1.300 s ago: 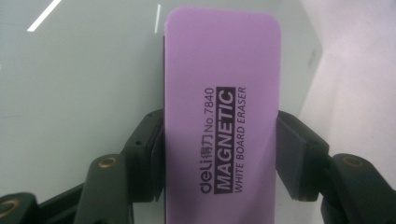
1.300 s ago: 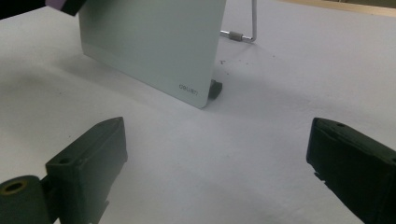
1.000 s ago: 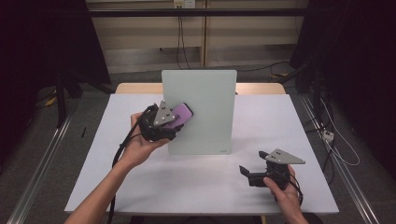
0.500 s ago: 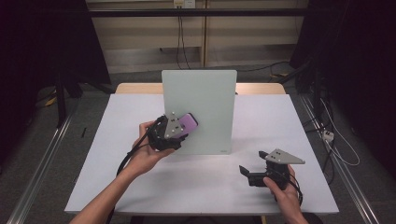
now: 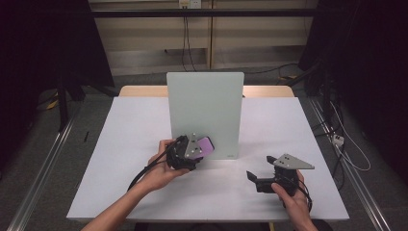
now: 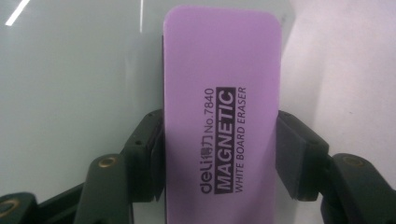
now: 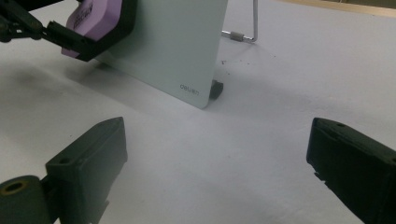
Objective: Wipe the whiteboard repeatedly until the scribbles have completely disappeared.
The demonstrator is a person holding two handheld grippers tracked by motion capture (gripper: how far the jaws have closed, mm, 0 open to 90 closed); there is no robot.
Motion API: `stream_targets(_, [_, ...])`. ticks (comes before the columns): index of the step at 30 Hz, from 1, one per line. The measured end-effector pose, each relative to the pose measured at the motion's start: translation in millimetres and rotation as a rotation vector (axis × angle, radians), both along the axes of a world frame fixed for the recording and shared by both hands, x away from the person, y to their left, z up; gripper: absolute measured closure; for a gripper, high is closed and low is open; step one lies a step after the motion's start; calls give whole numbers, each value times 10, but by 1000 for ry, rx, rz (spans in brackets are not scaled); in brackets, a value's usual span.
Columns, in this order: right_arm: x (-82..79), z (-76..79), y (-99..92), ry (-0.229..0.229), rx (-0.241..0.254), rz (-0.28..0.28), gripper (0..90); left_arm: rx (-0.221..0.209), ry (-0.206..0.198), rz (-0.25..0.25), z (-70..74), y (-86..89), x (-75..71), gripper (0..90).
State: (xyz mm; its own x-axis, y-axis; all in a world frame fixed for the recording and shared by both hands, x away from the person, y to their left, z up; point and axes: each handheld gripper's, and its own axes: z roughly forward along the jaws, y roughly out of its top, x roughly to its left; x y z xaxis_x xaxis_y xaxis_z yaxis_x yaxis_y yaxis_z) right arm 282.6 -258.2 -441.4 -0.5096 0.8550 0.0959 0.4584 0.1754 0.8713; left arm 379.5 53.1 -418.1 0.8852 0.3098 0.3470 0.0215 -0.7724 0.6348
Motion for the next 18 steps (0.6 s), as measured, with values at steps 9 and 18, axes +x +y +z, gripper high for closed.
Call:
stream_targets(9, [6,-2,5,2,-2,8,52,8,31,-13,-26,-4,4,410])
stream_targets(18, [39,-12,6,13,10,-5,53,-70,6,49,148,228,64,410])
